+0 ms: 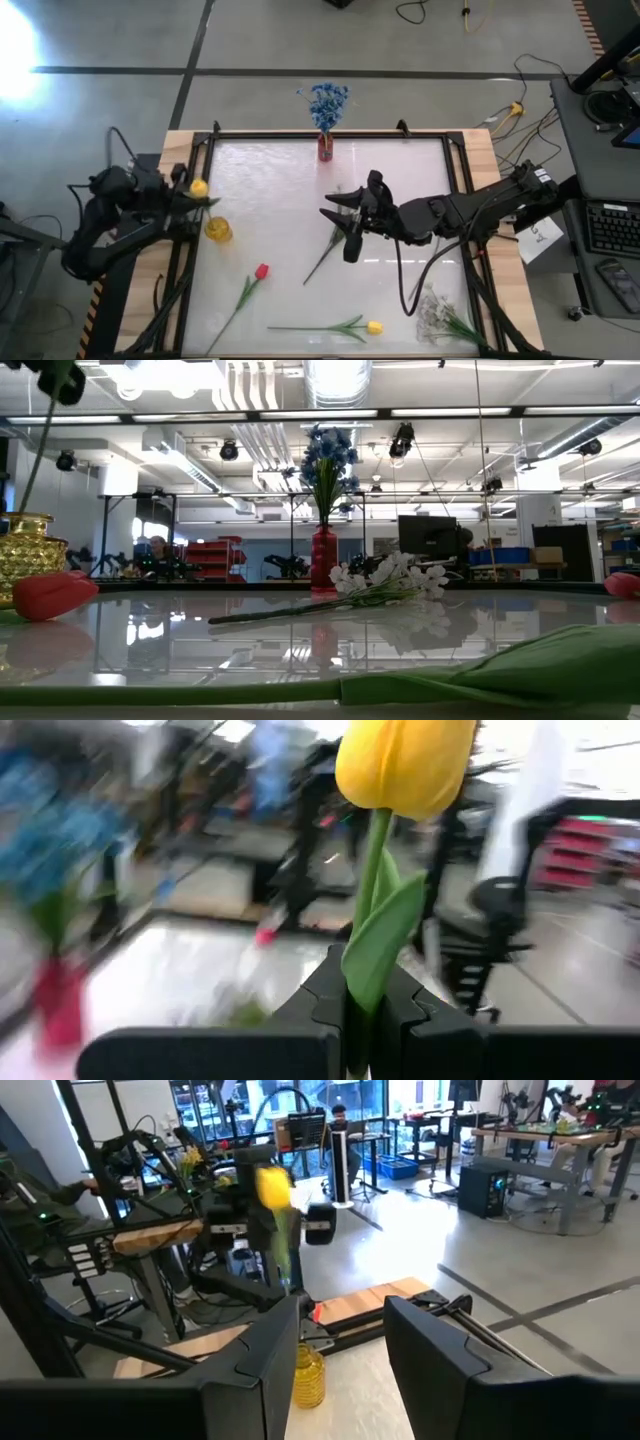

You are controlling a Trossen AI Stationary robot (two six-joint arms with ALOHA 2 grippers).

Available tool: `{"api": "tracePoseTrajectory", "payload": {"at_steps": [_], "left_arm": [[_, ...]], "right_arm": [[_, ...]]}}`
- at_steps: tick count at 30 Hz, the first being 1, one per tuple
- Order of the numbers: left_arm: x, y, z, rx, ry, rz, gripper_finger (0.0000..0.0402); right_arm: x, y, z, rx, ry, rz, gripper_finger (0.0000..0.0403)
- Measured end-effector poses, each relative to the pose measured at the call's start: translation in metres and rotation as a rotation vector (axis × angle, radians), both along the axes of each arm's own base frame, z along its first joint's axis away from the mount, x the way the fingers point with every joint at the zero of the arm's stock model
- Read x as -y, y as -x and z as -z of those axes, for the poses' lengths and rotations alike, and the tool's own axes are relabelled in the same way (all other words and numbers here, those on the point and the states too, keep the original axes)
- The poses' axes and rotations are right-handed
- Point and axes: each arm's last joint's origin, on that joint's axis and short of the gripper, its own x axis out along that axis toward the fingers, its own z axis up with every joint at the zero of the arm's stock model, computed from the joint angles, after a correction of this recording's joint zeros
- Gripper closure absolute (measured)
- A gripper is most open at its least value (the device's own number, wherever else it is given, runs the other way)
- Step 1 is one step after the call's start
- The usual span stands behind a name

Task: Sort flowers into vase by color
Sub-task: Put the top yellow flower into the yellow flower vase

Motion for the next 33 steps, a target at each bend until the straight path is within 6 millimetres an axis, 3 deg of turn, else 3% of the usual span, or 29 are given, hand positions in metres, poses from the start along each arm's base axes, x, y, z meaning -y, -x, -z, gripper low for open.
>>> {"api": "tracePoseTrajectory", "payload": {"at_steps": [7, 16, 33], "left_arm": [[0.004, 0.011, 0.011, -0.181, 0.197, -0.11, 0.0402], [0.004, 0.011, 0.025, -0.294, 0.212, -0.105, 0.0402], [-0.002, -0.002, 0.013, -0.098, 0.041, -0.035, 0.0402]], "right_arm": [[0.0, 0.0, 0.0, 0.001, -0.003, 0.001, 0.0241], [0.0, 0.0, 0.0, 0.004, -0.012, 0.002, 0.0213], [0.0, 0.0, 0.0, 0.003, -0.012, 0.002, 0.0197]]}}
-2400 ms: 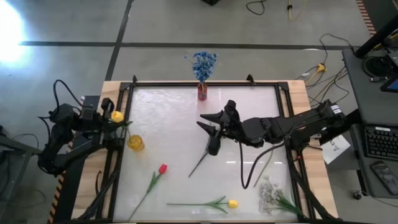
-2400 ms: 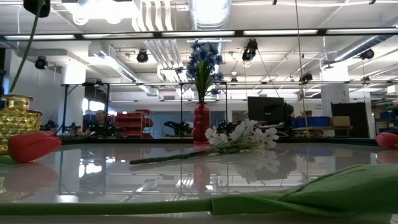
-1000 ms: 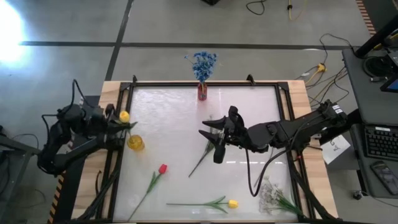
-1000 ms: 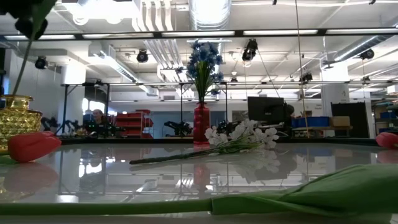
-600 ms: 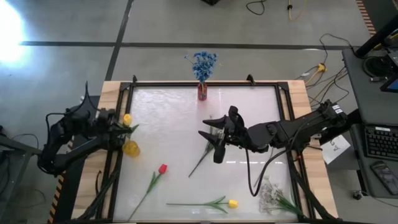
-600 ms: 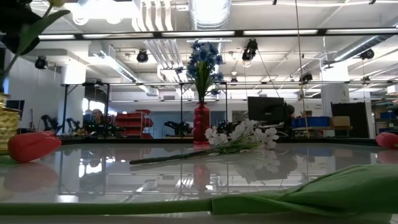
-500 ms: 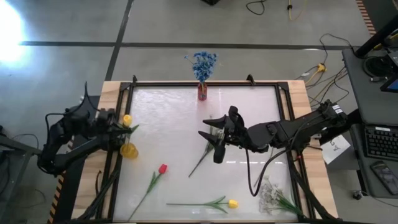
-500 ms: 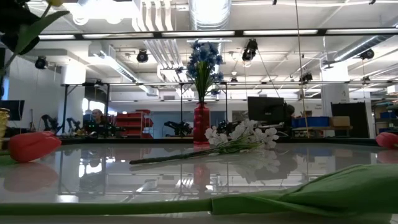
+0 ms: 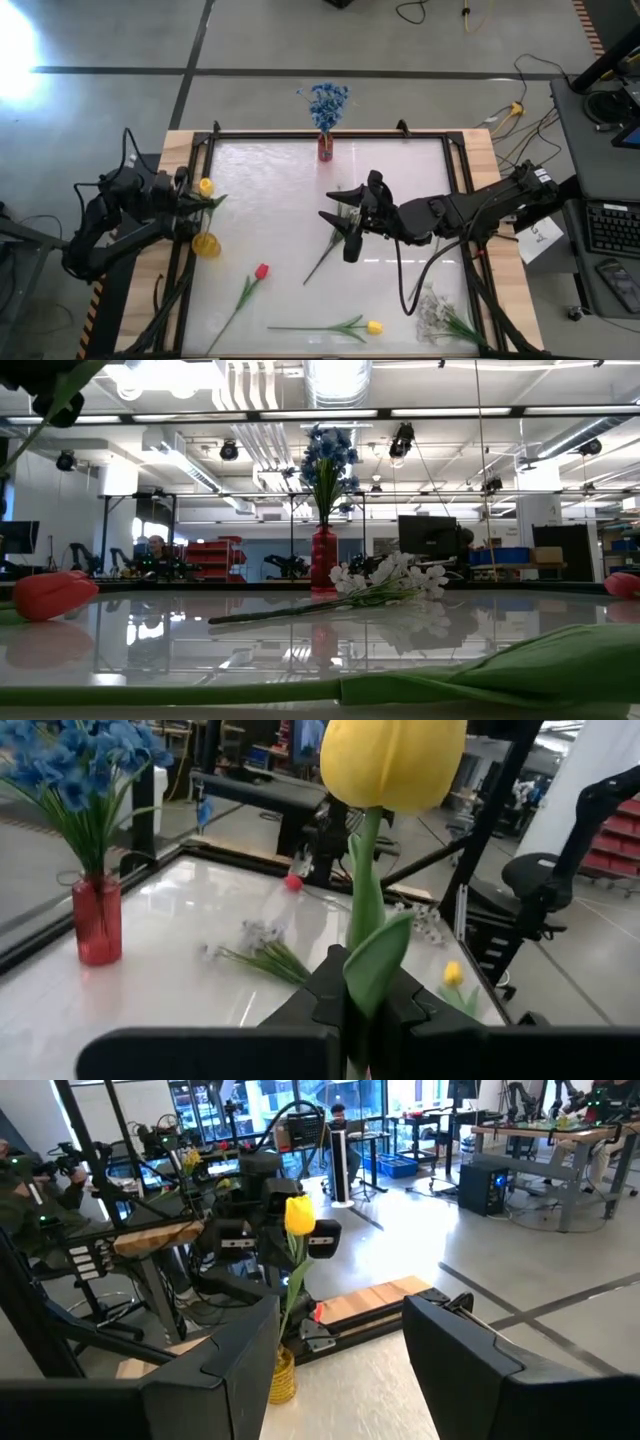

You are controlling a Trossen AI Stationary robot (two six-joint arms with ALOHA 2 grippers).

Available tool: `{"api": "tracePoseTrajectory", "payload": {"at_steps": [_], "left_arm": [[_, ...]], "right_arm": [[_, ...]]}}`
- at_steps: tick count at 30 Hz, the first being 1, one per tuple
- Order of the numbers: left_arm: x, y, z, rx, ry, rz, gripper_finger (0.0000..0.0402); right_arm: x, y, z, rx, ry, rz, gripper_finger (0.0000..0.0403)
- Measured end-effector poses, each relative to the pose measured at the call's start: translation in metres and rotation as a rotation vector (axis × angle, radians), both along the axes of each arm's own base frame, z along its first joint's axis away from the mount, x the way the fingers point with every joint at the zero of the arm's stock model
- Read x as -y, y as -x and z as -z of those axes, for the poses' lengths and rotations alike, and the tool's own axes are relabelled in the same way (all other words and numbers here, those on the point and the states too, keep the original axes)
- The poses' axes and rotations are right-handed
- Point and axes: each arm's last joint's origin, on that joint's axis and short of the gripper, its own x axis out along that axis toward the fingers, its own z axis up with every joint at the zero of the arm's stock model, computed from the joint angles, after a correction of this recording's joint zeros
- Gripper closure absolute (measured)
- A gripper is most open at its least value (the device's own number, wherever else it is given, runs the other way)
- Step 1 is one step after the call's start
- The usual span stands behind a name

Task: Sort flowers into vase by color
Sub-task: Put the top yellow flower into the yellow flower vase

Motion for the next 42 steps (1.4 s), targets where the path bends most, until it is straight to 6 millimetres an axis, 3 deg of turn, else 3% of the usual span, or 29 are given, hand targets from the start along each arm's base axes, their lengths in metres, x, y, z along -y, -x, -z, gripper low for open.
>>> {"api": "tracePoseTrajectory", "payload": {"at_steps": [4, 14, 18, 23, 29, 35, 42], "left_arm": [[0.006, 0.006, 0.003, -0.072, 0.064, 0.077, 0.0402], [0.019, 0.027, -0.008, -0.124, 0.161, 0.067, 0.0386], [0.024, 0.034, -0.006, -0.185, 0.3, 0.073, 0.0336], [0.032, 0.045, 0.001, -0.302, 0.483, 0.084, 0.0241], [0.047, 0.07, -0.007, -0.377, 0.565, 0.062, 0.0153], [0.06, 0.08, -0.02, -0.351, 0.597, 0.034, 0.0146], [0.067, 0.065, -0.028, -0.308, 0.575, 0.013, 0.0173]], "right_arm": [[-0.001, 0.0, 0.0, 0.001, -0.003, -0.002, 0.0197], [0.0, 0.0, 0.005, -0.031, -0.036, 0.004, 0.0197], [0.0, 0.0, 0.005, -0.033, -0.032, 0.005, 0.0197], [0.002, 0.0, 0.007, -0.052, -0.026, 0.009, 0.0197], [0.002, 0.0, 0.01, -0.086, -0.012, 0.01, 0.0183], [0.003, 0.002, 0.018, -0.166, 0.02, 0.011, 0.0148], [0.001, 0.004, 0.024, -0.228, 0.044, 0.003, 0.0124]]}}
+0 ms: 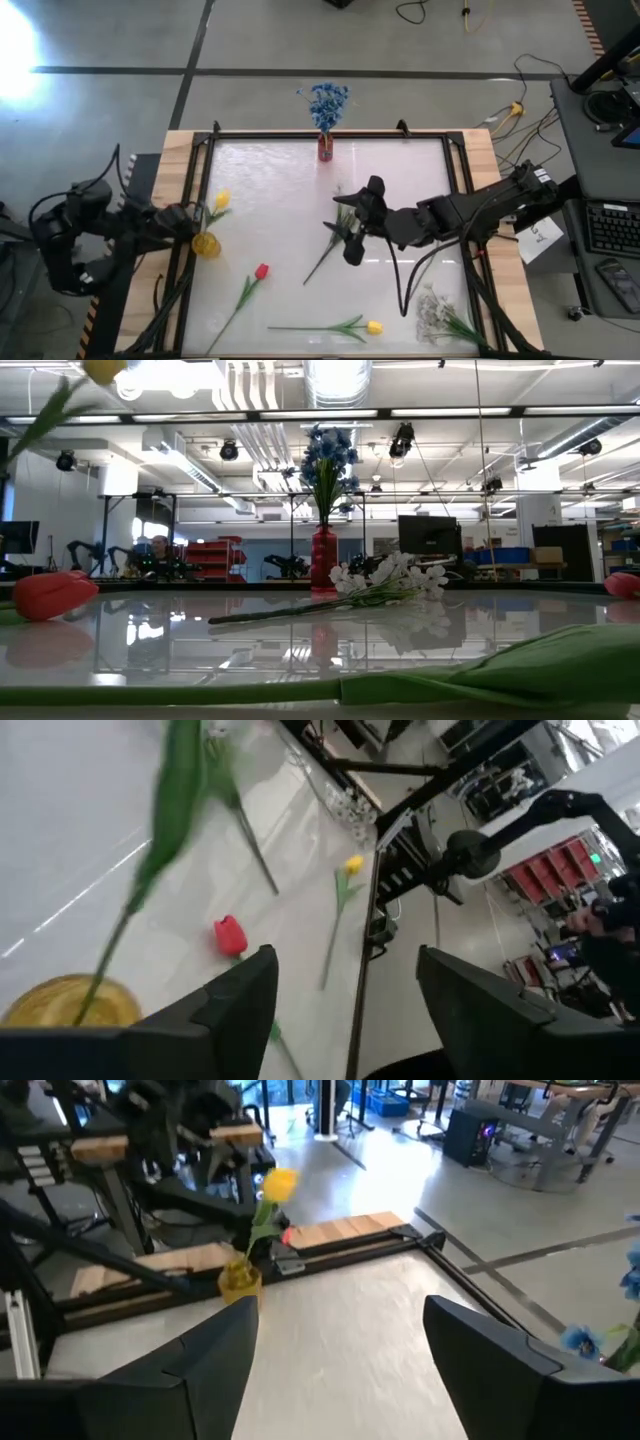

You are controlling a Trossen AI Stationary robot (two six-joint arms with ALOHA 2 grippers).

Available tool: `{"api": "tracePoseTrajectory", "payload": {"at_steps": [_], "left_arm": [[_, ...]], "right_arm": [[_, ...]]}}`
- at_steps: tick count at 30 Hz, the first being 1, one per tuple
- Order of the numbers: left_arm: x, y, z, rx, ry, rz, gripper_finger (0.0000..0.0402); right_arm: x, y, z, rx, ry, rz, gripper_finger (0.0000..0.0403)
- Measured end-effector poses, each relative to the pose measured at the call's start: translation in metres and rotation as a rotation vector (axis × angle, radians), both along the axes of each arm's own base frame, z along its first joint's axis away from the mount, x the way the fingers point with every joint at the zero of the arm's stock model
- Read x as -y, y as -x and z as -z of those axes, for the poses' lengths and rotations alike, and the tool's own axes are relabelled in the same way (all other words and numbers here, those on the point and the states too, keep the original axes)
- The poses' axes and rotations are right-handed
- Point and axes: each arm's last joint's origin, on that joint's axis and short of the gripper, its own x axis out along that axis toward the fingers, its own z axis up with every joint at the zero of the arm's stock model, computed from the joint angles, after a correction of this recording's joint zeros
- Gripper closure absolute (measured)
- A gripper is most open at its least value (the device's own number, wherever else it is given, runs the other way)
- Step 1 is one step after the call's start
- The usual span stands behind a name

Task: Sort flowers into vase by color
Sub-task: Put the top yellow flower into the yellow flower vase, then put the top white flowers into the yellow flower vase

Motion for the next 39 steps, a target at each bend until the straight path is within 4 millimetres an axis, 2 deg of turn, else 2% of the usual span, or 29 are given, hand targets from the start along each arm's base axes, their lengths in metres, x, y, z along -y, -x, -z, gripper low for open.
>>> {"api": "tracePoseTrajectory", "payload": {"at_steps": [5, 12, 16, 20, 27, 31, 35, 39], "left_arm": [[0.018, -0.006, -0.016, 0.115, 0.0, 0.022, 0.0195], [0.055, 0.02, -0.044, 0.245, -0.128, -0.015, 0.022], [0.056, 0.031, -0.049, 0.253, -0.168, -0.023, 0.0231], [0.037, 0.035, -0.051, 0.221, -0.155, 0.069, 0.0238], [-0.023, 0.03, -0.059, 0.085, -0.217, 0.316, 0.0244], [-0.05, 0.022, -0.071, 0.036, -0.232, 0.508, 0.0244], [-0.074, 0.018, -0.093, 0.073, -0.305, 0.569, 0.0245], [-0.1, 0.023, -0.118, 0.201, -0.372, 0.499, 0.0242]], "right_arm": [[-0.013, 0.006, 0.004, -0.042, 0.014, -0.044, 0.0115], [-0.035, 0.017, 0.009, -0.091, 0.038, -0.116, 0.0115], [-0.038, 0.018, 0.009, -0.09, 0.038, -0.124, 0.0117], [-0.036, 0.018, 0.008, -0.067, 0.001, -0.084, 0.0114], [-0.03, 0.018, 0.007, 0.008, -0.048, 0.107, 0.011], [-0.017, 0.014, 0.007, 0.079, -0.169, 0.225, 0.011], [-0.009, 0.002, 0.021, 0.089, -0.242, 0.292, 0.011], [-0.007, -0.019, 0.045, 0.08, -0.315, 0.353, 0.011]]}}
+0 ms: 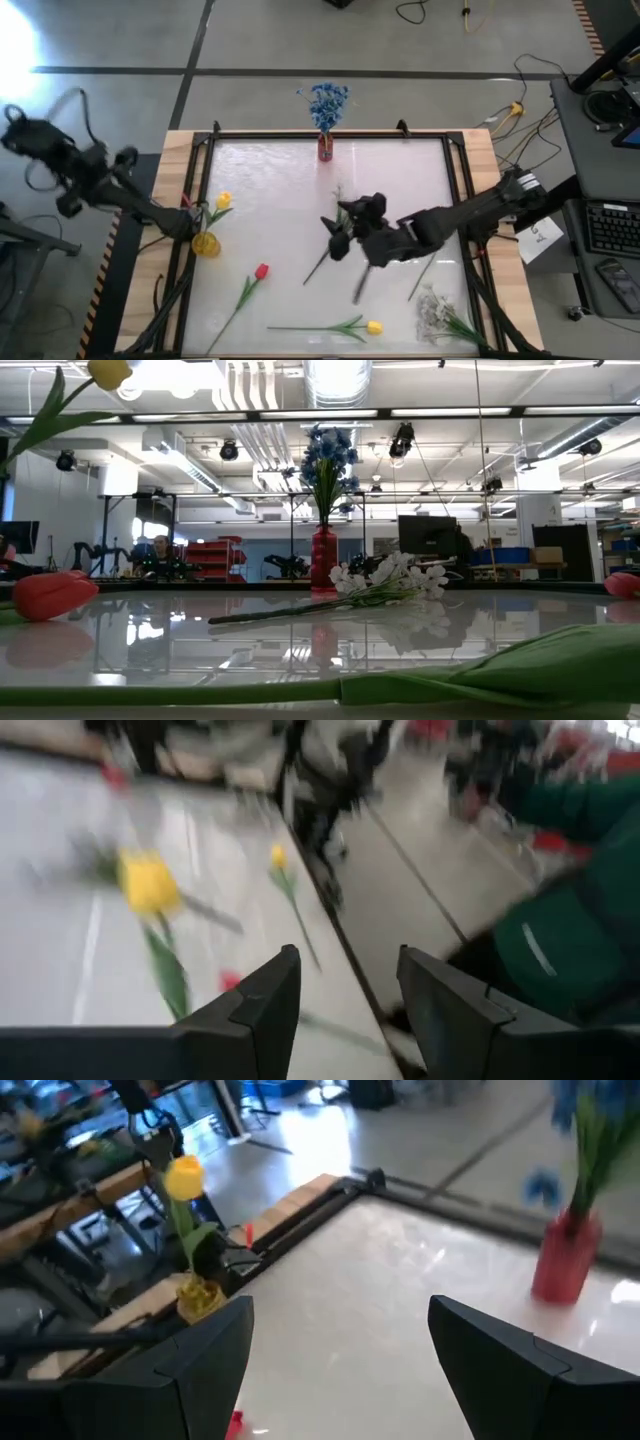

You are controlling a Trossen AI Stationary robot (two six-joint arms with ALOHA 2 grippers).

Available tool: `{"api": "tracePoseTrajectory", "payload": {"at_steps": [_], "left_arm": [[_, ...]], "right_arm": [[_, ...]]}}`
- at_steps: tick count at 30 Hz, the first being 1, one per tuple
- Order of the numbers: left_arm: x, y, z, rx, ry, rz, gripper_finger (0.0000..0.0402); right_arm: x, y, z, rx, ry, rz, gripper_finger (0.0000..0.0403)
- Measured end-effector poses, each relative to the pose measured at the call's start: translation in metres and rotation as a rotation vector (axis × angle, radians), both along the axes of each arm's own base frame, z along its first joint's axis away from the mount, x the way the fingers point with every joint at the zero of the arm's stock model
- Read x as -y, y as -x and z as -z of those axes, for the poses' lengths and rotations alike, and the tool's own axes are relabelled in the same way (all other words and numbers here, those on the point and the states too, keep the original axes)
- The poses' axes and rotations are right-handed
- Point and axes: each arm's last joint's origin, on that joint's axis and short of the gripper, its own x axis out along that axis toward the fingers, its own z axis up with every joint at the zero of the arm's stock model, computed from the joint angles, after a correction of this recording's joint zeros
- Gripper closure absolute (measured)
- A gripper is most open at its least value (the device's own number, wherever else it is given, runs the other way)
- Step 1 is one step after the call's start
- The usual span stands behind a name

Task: Sort flowers into vase by color
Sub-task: Put the top white flowers into the yellow flower vase

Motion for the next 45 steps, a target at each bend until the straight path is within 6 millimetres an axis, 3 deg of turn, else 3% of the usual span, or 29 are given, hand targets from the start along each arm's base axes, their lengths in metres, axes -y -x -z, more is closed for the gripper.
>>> {"api": "tracePoseTrajectory", "payload": {"at_steps": [5, 9, 16, 21, 25, 30, 34, 38, 45], "left_arm": [[-0.042, 0.009, -0.019, 0.14, 0.066, -0.091, 0.0221], [-0.066, 0.003, -0.024, 0.183, 0.122, -0.12, 0.0201], [-0.067, -0.033, -0.038, 0.238, 0.134, -0.036, 0.0173], [-0.035, -0.06, -0.043, 0.202, 0.052, 0.064, 0.0169], [-0.004, -0.074, -0.042, 0.13, 0.002, 0.096, 0.0169], [0.037, -0.087, -0.028, -0.08, 0.04, 0.181, 0.0169], [0.068, -0.097, -0.012, -0.281, 0.07, 0.224, 0.0169], [0.096, -0.107, 0.005, -0.429, 0.052, 0.201, 0.0169], [0.137, -0.124, 0.053, -0.654, 0.028, 0.048, 0.0169]], "right_arm": [[0.01, -0.025, 0.032, 0.035, -0.154, 0.108, 0.011], [0.019, -0.039, 0.054, 0.011, -0.213, 0.154, 0.011], [0.052, -0.029, 0.074, -0.122, -0.409, 0.332, 0.011], [0.061, -0.014, 0.079, -0.252, -0.539, 0.407, 0.011], [0.058, -0.018, 0.095, -0.309, -0.637, 0.443, 0.0114], [0.049, -0.026, 0.127, -0.403, -0.694, 0.484, 0.0121], [0.04, -0.028, 0.137, -0.432, -0.68, 0.476, 0.0128], [0.035, -0.026, 0.134, -0.436, -0.671, 0.457, 0.0127], [0.029, -0.01, 0.105, -0.378, -0.586, 0.435, 0.0125]]}}
